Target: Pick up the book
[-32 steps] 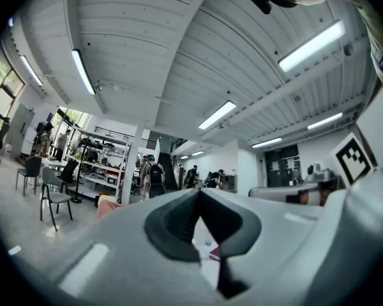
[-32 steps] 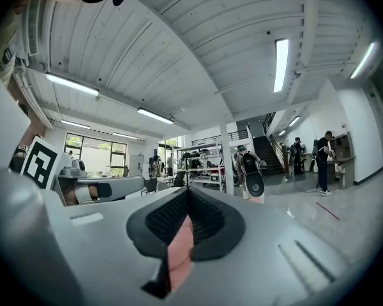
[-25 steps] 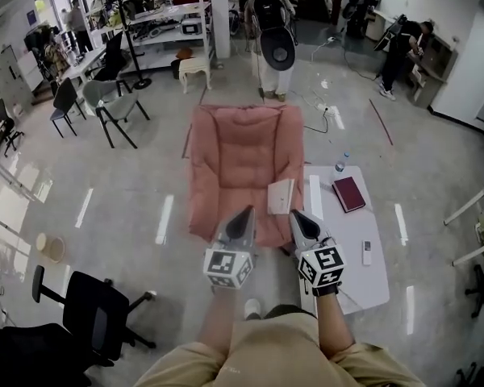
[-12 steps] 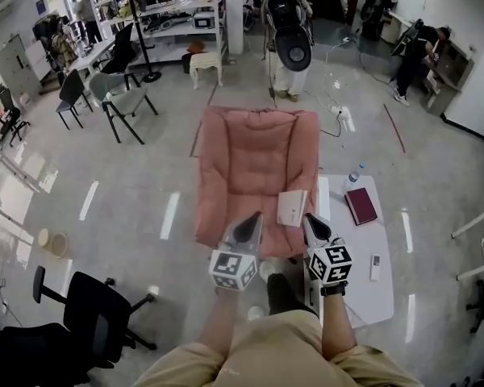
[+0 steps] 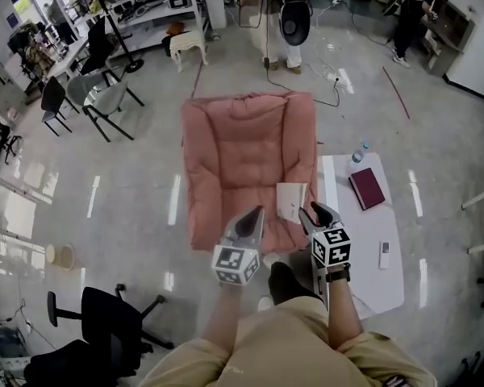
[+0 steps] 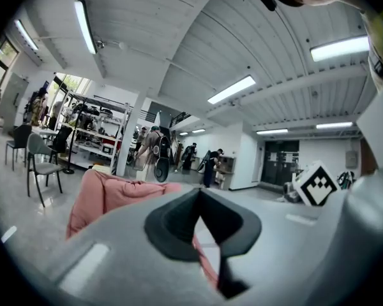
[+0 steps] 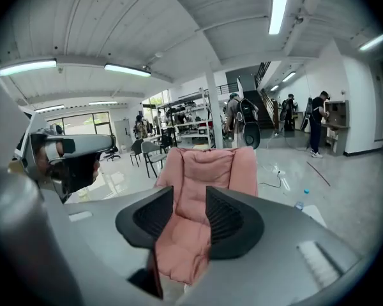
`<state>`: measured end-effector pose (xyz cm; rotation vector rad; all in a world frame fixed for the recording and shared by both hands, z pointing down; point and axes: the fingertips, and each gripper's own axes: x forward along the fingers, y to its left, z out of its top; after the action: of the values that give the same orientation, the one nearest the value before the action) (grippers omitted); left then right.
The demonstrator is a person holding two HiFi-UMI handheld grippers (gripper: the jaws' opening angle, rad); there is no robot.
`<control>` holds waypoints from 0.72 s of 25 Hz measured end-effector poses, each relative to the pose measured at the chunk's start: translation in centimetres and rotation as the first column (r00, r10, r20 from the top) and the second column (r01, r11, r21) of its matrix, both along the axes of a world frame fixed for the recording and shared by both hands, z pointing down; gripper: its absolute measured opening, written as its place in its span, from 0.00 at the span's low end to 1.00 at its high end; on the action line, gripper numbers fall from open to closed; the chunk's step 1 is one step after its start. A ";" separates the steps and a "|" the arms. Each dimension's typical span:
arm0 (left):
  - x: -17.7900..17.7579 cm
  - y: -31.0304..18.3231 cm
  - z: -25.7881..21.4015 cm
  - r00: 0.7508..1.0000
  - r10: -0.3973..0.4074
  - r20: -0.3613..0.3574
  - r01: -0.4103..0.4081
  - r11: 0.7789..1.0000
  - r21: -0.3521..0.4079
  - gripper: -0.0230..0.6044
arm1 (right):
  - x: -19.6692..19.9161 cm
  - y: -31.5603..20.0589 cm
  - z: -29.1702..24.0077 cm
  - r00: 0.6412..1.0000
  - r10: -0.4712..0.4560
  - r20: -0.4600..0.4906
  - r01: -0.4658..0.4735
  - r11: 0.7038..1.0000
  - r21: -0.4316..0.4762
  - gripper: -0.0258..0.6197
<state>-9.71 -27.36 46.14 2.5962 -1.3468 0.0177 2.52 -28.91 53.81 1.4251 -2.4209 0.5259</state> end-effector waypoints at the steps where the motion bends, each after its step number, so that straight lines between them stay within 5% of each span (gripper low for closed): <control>1: 0.3 -1.0 0.6 1.000 0.002 0.001 -0.002 1.000 -0.014 0.04 | 0.3 -0.9 1.0 1.000 0.000 -0.004 0.000 1.000 -0.025 0.29; 12: 2.4 -8.8 8.7 0.998 0.033 0.046 -0.023 0.980 -0.198 0.04 | 2.3 -7.6 14.8 0.996 0.085 -0.038 -0.092 0.947 -0.309 0.71; 18: 3.5 -12.5 14.0 0.997 0.051 0.065 -0.031 0.960 -0.279 0.04 | 2.0 -10.4 23.5 0.995 0.104 -0.006 -0.097 0.900 -0.425 0.83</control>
<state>-6.26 -39.81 60.14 2.4050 -1.2140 0.2894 4.51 -39.31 77.36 1.3551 -2.0746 1.0225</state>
